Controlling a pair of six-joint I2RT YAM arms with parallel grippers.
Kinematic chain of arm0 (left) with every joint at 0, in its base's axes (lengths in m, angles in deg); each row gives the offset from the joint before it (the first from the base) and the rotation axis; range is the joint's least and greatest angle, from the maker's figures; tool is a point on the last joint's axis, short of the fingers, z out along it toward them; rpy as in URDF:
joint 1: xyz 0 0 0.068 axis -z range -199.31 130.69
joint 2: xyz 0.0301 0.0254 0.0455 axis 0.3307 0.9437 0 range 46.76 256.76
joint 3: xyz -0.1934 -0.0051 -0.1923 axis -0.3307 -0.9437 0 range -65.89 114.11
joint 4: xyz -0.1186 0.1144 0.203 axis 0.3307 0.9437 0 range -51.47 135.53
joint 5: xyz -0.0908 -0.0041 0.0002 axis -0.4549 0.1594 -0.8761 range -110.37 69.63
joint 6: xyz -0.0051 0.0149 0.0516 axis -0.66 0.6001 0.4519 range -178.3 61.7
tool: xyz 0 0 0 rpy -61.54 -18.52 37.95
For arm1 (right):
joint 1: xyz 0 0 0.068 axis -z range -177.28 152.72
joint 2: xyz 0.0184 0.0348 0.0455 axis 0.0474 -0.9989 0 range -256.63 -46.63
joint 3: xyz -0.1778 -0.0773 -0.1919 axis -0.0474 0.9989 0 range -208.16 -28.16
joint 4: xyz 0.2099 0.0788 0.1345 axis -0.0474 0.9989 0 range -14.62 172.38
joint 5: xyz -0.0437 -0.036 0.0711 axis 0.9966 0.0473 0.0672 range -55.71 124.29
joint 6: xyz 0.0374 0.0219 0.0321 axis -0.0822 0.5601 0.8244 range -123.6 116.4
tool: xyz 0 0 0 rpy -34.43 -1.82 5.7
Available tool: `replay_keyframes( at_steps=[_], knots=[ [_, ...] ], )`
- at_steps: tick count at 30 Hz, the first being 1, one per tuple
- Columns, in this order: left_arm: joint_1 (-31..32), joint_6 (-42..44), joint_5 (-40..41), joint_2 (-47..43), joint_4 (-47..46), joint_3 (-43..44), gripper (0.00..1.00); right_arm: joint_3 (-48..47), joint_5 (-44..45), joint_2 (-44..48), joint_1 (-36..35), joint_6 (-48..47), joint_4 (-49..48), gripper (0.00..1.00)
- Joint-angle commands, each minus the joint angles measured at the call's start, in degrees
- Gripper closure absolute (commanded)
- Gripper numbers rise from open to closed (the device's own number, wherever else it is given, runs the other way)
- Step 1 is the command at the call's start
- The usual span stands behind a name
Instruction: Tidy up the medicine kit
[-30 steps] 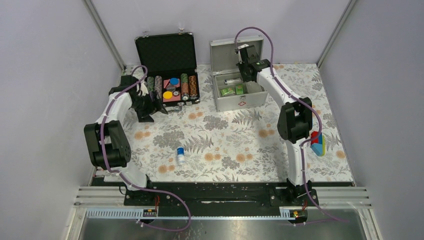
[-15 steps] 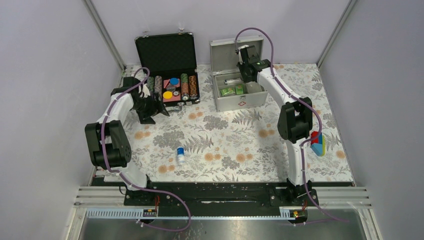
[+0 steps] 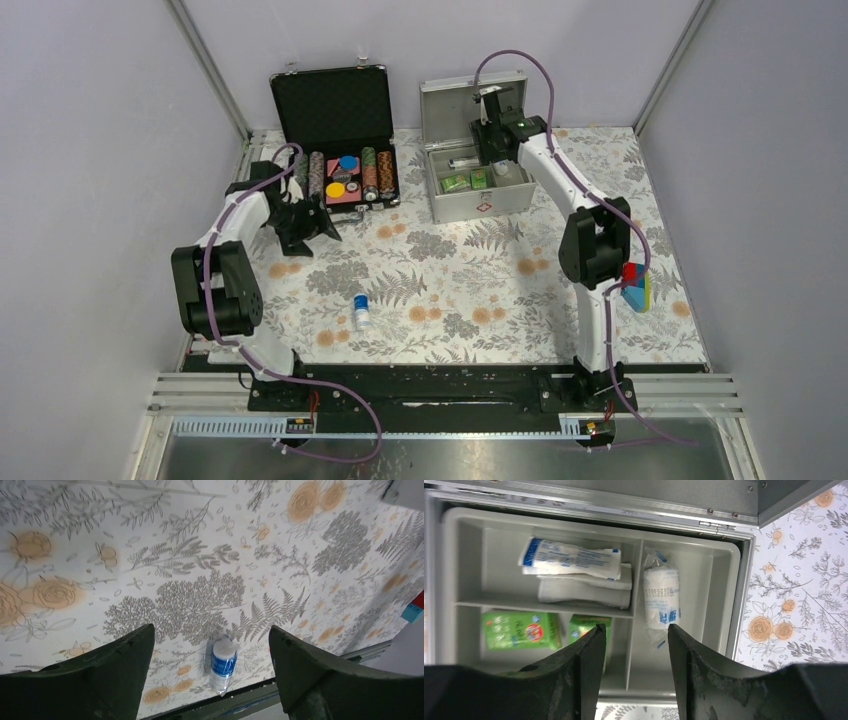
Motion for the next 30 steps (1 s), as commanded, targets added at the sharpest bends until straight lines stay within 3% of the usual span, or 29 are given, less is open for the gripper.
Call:
replay_keyframes(
  at_steps=[1, 7, 16, 22, 25, 29, 30],
  knots=[
    [0.35, 0.2, -1.02, -2.99, -0.25, -3.31, 0.16, 1.38, -4.71, 8.87, 0.25, 3.31, 0.28, 0.44],
    [3.17, 3.66, -5.74, -1.09, 0.04, -8.05, 0.27, 7.98, -6.95, 13.97, 0.22, 3.68, 0.35, 0.44],
    [17.8, 9.07, -7.49, 3.13, 3.02, -9.17, 0.43, 17.65, -9.81, 20.99, 0.22, 4.87, 0.37, 0.44],
    [20.77, 9.36, -4.23, 8.05, 5.74, -7.18, 0.67, 21.2, -10.54, 23.55, 0.23, 5.4, 0.43, 0.44],
    [20.78, 9.23, -3.03, 8.58, 6.29, -6.51, 0.74, 21.7, -10.63, 24.1, 0.22, 5.56, 0.42, 0.44],
    [20.78, 10.81, -3.99, 9.12, 6.58, -5.06, 1.0, 21.65, -10.63, 24.08, 0.15, 5.53, 0.3, 0.45],
    [20.78, 11.34, -4.22, 9.22, 6.74, -4.12, 1.0, 21.56, -10.63, 24.0, 0.18, 5.36, 0.29, 0.45]
  ],
)
